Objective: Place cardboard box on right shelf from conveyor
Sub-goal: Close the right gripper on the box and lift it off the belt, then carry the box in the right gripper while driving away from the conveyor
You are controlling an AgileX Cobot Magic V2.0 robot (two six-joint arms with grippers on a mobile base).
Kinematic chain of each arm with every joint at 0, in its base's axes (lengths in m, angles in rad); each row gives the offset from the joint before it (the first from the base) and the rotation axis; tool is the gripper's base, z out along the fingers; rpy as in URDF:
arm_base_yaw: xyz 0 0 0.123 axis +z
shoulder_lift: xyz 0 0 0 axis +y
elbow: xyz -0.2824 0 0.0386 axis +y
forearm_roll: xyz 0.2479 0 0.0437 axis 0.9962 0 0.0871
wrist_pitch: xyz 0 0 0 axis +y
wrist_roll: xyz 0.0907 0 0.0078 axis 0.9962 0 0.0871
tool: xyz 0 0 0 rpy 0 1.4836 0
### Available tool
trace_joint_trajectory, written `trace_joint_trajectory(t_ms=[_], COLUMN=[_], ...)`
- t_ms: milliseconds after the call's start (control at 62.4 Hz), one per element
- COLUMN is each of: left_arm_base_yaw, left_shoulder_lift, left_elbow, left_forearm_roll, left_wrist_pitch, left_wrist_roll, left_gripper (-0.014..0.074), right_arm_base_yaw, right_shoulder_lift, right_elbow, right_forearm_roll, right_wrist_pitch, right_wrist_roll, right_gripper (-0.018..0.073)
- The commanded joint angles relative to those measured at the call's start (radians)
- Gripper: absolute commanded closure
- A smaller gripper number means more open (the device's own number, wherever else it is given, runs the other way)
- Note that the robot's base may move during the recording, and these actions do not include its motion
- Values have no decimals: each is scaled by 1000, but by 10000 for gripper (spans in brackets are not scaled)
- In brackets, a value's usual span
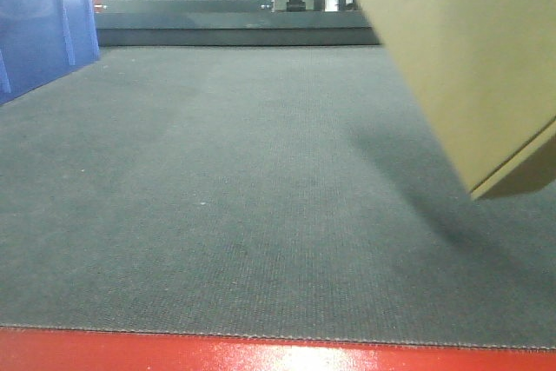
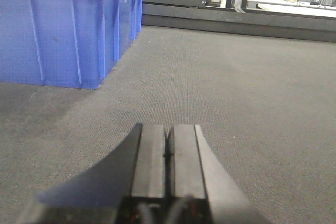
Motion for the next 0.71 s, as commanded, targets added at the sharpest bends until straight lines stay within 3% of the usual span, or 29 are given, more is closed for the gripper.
trace_joint_trajectory(t_ms=[0, 305, 689], left_arm_base_yaw=[2, 2, 2], left_shoulder_lift=[-12, -12, -12], left_elbow=[-4, -4, -4], left_forearm_roll=[-7, -7, -7], left_wrist_pitch=[-90, -90, -90], left_wrist_roll=[-5, -5, -5], left_gripper=[715, 715, 715], right_arm_base_yaw=[-6, -6, -6], right_shoulder_lift=[-94, -315, -349], right_elbow=[-6, 1, 1], right_forearm_roll=[-62, -98, -98], right_wrist_pitch=[-109, -96, -96], right_wrist_roll=[-11, -11, -11], right_gripper=[399, 399, 399])
